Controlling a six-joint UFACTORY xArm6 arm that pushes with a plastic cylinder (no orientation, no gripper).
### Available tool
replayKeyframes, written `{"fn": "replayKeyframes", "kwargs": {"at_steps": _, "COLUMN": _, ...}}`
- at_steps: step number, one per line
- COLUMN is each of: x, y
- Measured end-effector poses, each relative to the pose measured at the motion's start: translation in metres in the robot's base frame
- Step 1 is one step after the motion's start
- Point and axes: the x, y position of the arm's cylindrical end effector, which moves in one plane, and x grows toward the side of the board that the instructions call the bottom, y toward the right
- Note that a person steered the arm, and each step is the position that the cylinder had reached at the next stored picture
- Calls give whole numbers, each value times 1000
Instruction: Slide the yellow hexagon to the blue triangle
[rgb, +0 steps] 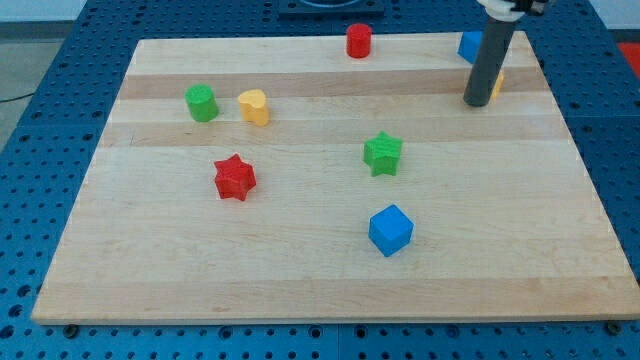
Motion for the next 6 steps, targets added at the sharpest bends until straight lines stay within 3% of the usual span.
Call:
{"fn": "replayKeyframes", "kwargs": {"at_steps": 1, "x": 16, "y": 14}}
{"fn": "replayKeyframes", "kwargs": {"at_steps": 6, "x": -43, "y": 24}}
